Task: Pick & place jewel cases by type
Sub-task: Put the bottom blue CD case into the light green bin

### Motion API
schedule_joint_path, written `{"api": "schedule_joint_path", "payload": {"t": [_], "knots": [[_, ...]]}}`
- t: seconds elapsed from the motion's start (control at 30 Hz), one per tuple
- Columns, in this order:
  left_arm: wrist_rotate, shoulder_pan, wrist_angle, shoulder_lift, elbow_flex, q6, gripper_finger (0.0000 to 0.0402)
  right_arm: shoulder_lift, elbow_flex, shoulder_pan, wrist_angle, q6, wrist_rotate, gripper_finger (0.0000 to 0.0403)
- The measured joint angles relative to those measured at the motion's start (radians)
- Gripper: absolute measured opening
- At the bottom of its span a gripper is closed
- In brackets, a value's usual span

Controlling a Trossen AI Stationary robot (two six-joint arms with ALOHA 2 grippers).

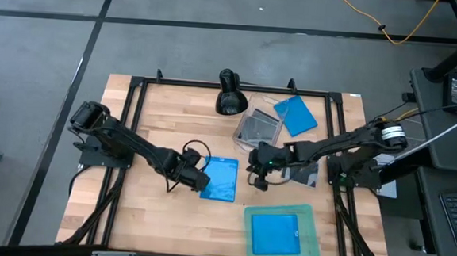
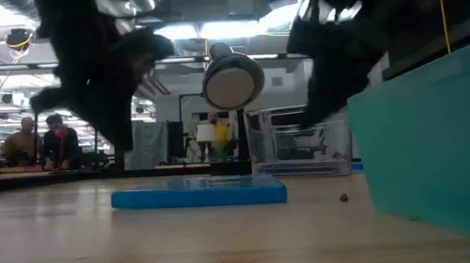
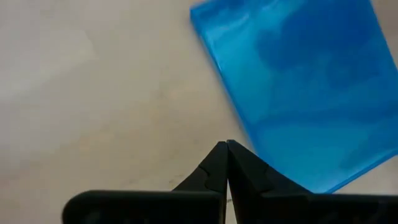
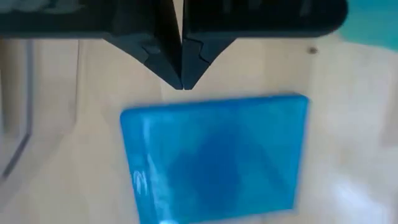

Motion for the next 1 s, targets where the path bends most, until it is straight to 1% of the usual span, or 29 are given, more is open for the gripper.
{"api": "schedule_joint_path", "payload": {"t": [0.03,0.1,0.2,0.37,0.5,0.6,0.7,0.87,1.0], "knots": [[0.007,-0.003,0.045,0.000,-0.027,-0.015,0.0004,0.014,-0.001,-0.002,-0.006,-0.013,0.008,0.0005],[0.018,-0.005,0.128,0.000,-0.067,-0.026,0.0007,0.034,0.002,-0.004,0.016,-0.005,-0.021,0.0006],[0.012,-0.005,0.170,0.000,-0.091,-0.038,0.0013,0.049,0.002,-0.002,0.020,-0.005,-0.027,0.0006],[-0.004,-0.004,0.167,0.000,-0.091,-0.039,0.0028,0.020,0.025,0.007,-0.035,-0.019,-0.024,0.0006],[-0.003,-0.004,0.170,0.000,-0.091,-0.025,0.0039,-0.031,0.105,0.008,-0.112,-0.061,-0.004,0.0006],[-0.004,-0.004,0.170,0.000,-0.091,-0.022,0.0045,-0.038,0.145,0.008,-0.183,-0.100,0.001,0.0006],[-0.004,-0.004,0.170,0.000,-0.091,-0.014,0.0047,-0.043,0.175,0.008,-0.167,-0.100,0.000,0.0006],[-0.005,-0.005,0.170,0.000,-0.091,-0.014,0.0048,-0.015,0.180,0.038,-0.168,-0.078,-0.013,0.0006],[-0.007,-0.005,0.170,0.000,-0.091,-0.014,0.0048,0.037,0.180,0.076,-0.163,-0.069,-0.015,0.0006]]}}
